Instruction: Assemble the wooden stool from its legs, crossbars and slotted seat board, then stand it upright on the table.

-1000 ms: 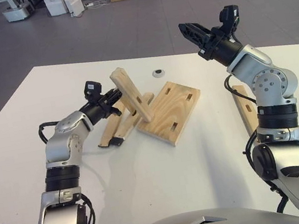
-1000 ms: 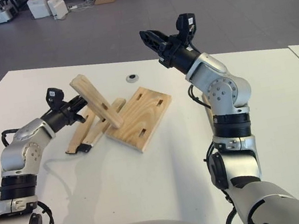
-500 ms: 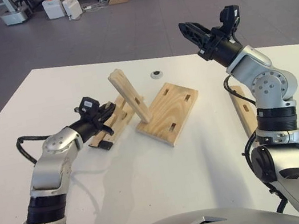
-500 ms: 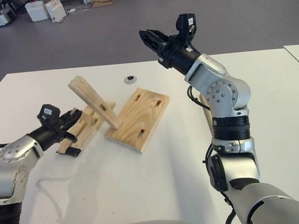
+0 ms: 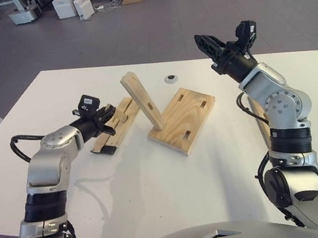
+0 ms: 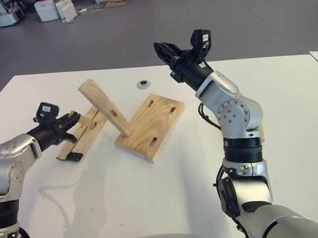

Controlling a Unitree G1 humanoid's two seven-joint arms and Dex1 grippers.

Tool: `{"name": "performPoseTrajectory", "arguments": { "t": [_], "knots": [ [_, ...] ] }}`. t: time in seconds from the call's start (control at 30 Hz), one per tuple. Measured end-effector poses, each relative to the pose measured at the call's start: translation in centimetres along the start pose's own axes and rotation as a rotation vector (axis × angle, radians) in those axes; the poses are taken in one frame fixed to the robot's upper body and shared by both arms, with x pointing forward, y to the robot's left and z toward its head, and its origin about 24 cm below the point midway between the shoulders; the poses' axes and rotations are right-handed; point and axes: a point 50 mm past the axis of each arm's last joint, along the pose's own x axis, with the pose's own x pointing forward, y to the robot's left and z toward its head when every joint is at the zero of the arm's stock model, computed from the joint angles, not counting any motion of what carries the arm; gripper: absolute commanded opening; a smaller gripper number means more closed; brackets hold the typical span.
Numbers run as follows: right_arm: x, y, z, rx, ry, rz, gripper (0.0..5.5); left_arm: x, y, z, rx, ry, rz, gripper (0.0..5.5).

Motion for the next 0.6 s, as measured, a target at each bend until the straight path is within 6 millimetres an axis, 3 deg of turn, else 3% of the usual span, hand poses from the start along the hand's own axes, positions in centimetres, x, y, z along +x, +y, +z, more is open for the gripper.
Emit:
{"name": "performPoseTrajectory", "arguments": {
  "t": [0.23, 0.4, 0.5, 0.6],
  "knots": [
    [-0.6, -0.3, -0.5, 0.027, -0.029, -0.073, 1.51, 1.9, 1.7, 3.8, 0.144, 0.177, -0.155, 0.4],
    [-1.6, -0.9, -1.9, 0.053, -0.014, -0.138, 1.51, 3.4, 1.8, 5.9, 0.198, 0.21, -0.214, 0.4],
    [-2.3, -1.5, -3.2, 0.048, 0.031, -0.192, 1.51, 4.0, 1.7, 6.5, 0.221, 0.22, -0.254, 0.4],
    [-2.4, -1.7, -3.3, 0.045, 0.033, -0.217, 1.51, 4.3, 1.9, 7.0, 0.245, 0.242, -0.279, 0.4]
  ]
}}
